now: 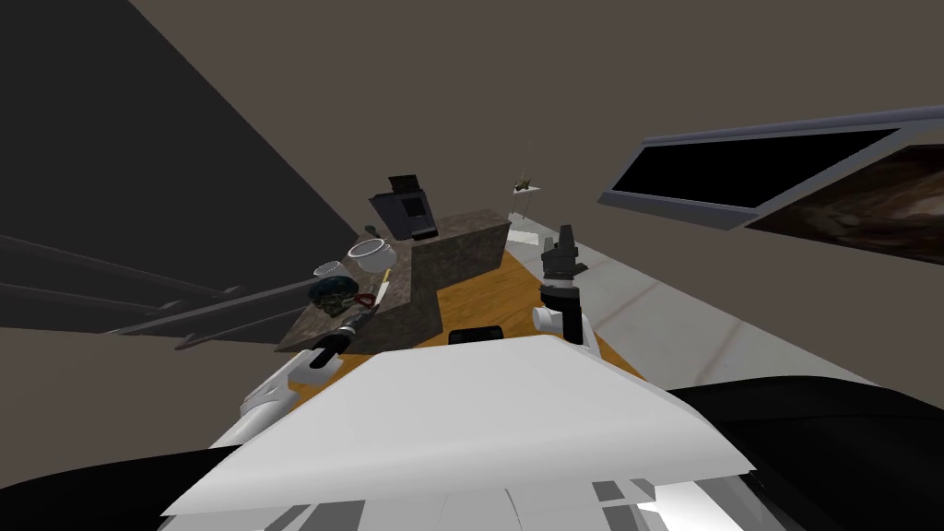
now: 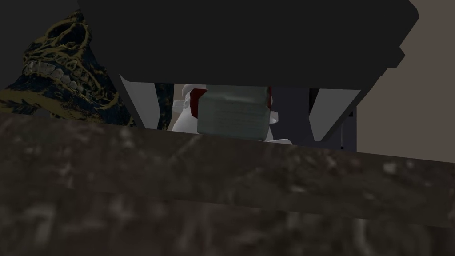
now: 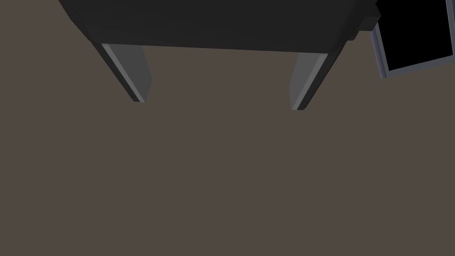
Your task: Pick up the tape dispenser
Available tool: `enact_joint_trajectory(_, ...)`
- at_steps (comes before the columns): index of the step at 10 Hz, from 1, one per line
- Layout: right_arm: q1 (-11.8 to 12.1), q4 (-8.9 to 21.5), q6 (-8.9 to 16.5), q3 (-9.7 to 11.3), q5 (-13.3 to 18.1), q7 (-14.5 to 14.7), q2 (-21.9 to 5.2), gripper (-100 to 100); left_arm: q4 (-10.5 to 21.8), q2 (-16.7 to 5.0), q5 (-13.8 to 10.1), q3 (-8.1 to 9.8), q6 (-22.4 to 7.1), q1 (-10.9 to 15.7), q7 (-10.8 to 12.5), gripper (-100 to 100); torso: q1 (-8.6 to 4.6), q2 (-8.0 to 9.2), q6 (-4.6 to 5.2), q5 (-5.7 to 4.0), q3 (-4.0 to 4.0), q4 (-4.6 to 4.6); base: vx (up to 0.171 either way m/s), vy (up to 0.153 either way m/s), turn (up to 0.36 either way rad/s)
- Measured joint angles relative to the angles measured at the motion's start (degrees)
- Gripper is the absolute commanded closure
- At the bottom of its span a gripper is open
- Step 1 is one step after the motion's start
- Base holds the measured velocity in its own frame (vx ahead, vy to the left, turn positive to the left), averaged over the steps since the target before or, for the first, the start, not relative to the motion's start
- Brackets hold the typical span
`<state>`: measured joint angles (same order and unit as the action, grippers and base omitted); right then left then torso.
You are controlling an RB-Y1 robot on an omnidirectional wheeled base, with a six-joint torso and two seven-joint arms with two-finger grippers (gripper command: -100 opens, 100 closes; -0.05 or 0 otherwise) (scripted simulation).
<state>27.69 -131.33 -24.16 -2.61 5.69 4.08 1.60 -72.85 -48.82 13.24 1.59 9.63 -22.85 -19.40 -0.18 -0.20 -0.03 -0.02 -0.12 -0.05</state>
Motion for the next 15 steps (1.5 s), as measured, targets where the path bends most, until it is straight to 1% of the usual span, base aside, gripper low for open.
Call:
enact_joint_trajectory(1, 0.00, 0.00, 0.00, 0.00, 0.00, 0.00, 0.00, 0, 1.29, 0.07, -0.17, 0.31, 1.62, -0.10, -0.33, -100, 0.11, 0.06, -0.03, 0.08, 0.01, -0.03, 0.065, -0.061, -0.159)
enact_joint_trajectory(2, -0.01, 0.00, 0.00, 0.01, 0.00, 0.00, 0.00, 0, 4.48, -0.10, -1.41, 1.00, 4.20, -0.41, -1.04, -100, 0.22, -0.09, -0.01, 0.19, -0.09, -0.10, 0.065, -0.061, -0.065)
enact_joint_trajectory(3, 0.00, 0.00, 0.00, 0.00, 0.00, 0.00, 0.00, 0, 5.16, 0.10, -2.11, 1.73, 5.92, -1.75, -1.72, -100, 0.31, -0.15, -0.04, 0.26, -0.14, -0.13, 0.025, -0.026, 0.022)
enact_joint_trajectory(4, 0.00, 0.00, 0.00, 0.00, 0.00, 0.00, 0.00, 0, 5.57, 0.01, -2.38, 1.81, 6.95, -2.09, -1.86, -100, 0.44, -0.08, -0.03, 0.29, -0.11, -0.12, 0.036, -0.052, -0.147)
enact_joint_trajectory(5, -0.01, 0.00, 0.00, 0.00, 0.00, 0.00, 0.00, 0, 6.50, 0.09, -3.59, 2.65, 8.10, -3.30, -2.60, -100, 0.40, -0.10, 0.02, 0.35, -0.12, -0.14, 0.060, -0.054, -0.083)
enact_joint_trajectory(6, 0.00, 0.00, 0.00, 0.00, 0.00, 0.00, 0.00, 0, 8.87, -0.44, -4.40, 2.75, 9.87, -3.17, -2.89, -100, 0.43, -0.19, 0.02, 0.37, -0.18, -0.17, 0.042, -0.020, 0.006)
enact_joint_trajectory(7, 0.00, 0.00, 0.00, -0.01, 0.00, 0.00, 0.00, 0, 9.83, -0.51, -4.66, 2.83, 11.31, -3.33, -2.94, -100, 0.52, -0.17, 0.00, 0.39, -0.17, -0.17, 0.059, -0.052, -0.134)
enact_joint_trajectory(8, 0.00, 0.00, 0.00, 0.00, 0.00, 0.00, 0.00, 0, 9.88, -0.48, -5.99, 3.94, 12.18, -5.41, -3.64, -100, 0.44, -0.19, 0.02, 0.38, -0.18, -0.17, 0.073, -0.047, -0.079)
enact_joint_trajectory(9, 0.00, 0.00, 0.00, 0.00, 0.00, 0.00, 0.00, 0, 11.17, -0.60, -6.75, 4.42, 13.64, -5.96, -4.19, -100, 0.45, -0.25, 0.01, 0.38, -0.21, -0.18, 0.041, -0.017, 0.002)
enact_joint_trajectory(10, 0.00, 0.00, 0.00, -0.01, 0.00, 0.00, 0.00, 0, 12.82, -0.72, -6.95, 4.33, 15.22, -5.57, -4.32, -100, 0.54, -0.19, 0.01, 0.40, -0.18, -0.17, 0.064, -0.043, -0.147)
enact_joint_trajectory(11, 0.00, 0.00, 0.00, 0.00, 0.00, 0.00, 0.00, 0, 13.93, -0.82, -8.28, 5.30, 16.82, -7.08, -4.99, -100, 0.47, -0.22, 0.02, 0.38, -0.19, -0.17, 0.065, -0.042, -0.076)
enact_joint_trajectory(12, 0.00, 0.00, 0.00, 0.00, 0.00, 0.00, 0.00, 0, 15.72, -1.09, -9.00, 5.54, 18.50, -7.16, -5.41, -100, 0.47, -0.24, 0.01, 0.38, -0.21, -0.18, 0.030, -0.020, 0.008)
enact_joint_trajectory(13, 0.00, 0.00, 0.00, -0.01, 0.00, 0.00, 0.00, 0, 16.93, -1.28, -9.25, 5.57, 19.95, -7.18, -5.43, -100, 0.53, -0.15, 0.00, 0.39, -0.16, -0.16, 0.062, -0.046, -0.155)
enact_joint_trajectory(14, 0.00, 0.00, 0.00, 0.00, 0.00, 0.00, 0.00, 0, 20.34, -1.35, -10.36, 5.91, 22.28, -7.07, -6.09, -100, 0.47, -0.21, 0.04, 0.39, -0.19, -0.17, 0.069, -0.045, -0.074)
enact_joint_trajectory(15, 0.00, 0.00, 0.00, -0.01, 0.00, 0.00, 0.00, 0, 21.56, -1.17, -11.15, 6.60, 24.26, -8.19, -6.84, -100, 0.45, -0.22, -0.01, 0.38, -0.20, -0.18, 0.100, -0.062, -0.135)
